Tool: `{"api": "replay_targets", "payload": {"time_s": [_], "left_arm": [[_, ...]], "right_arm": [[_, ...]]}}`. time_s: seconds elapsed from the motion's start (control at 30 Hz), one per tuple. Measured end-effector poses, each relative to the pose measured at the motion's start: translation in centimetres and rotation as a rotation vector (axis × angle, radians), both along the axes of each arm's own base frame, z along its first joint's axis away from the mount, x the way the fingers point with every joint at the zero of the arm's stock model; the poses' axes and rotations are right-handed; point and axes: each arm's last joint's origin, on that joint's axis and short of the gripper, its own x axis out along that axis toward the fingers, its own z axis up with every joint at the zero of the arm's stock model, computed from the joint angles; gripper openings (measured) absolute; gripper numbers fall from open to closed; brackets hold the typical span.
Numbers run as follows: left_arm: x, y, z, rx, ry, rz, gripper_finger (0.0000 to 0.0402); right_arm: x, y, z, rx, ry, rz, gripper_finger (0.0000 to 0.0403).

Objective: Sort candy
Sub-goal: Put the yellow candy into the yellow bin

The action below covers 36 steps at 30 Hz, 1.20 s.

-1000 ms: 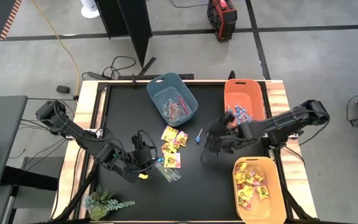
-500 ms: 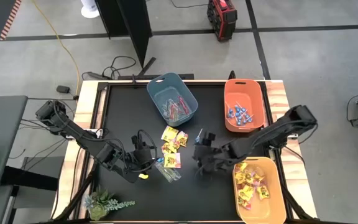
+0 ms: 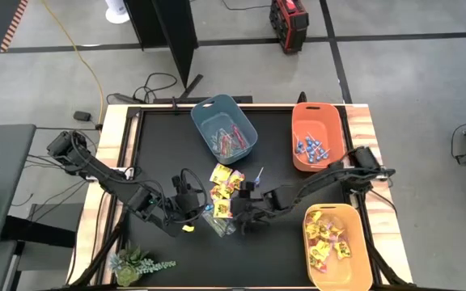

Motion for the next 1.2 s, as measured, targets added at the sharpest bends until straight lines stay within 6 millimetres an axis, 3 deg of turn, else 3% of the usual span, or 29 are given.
{"api": "replay_targets", "payload": {"time_s": [0.27, 0.47, 0.6, 0.83, 0.9, 1.0, 1.2], "left_arm": [[0.0, 0.0, 0.0, 0.002, 0.005, 0.002, 0.0201], [-0.1, 0.1, -0.1, 0.001, 0.009, 0.005, 0.0201], [-0.1, 0.1, -0.1, 0.002, 0.009, 0.004, 0.0201], [-0.1, 0.1, -0.1, 0.003, 0.010, 0.005, 0.0201], [-0.1, 0.1, -0.1, 0.003, 0.010, 0.005, 0.0201], [-0.1, 0.1, -0.1, 0.003, 0.010, 0.005, 0.0201], [-0.1, 0.1, -0.1, 0.003, 0.013, 0.006, 0.0201]], "right_arm": [[3.1, 0.4, -2.0, -0.011, 0.023, 0.004, 0.0290], [4.1, -0.1, -3.0, -0.032, 0.082, -0.019, 0.0267], [4.0, -0.2, -2.9, -0.035, 0.088, -0.016, 0.0203], [3.7, -0.3, -2.8, -0.050, 0.127, -0.016, 0.0032], [3.7, -0.3, -2.4, -0.057, 0.149, -0.016, 0.0013], [3.4, 0.2, -1.1, -0.059, 0.160, -0.006, 0.0021], [1.3, 2.9, 4.2, -0.074, 0.082, 0.111, 0.0007]]}}
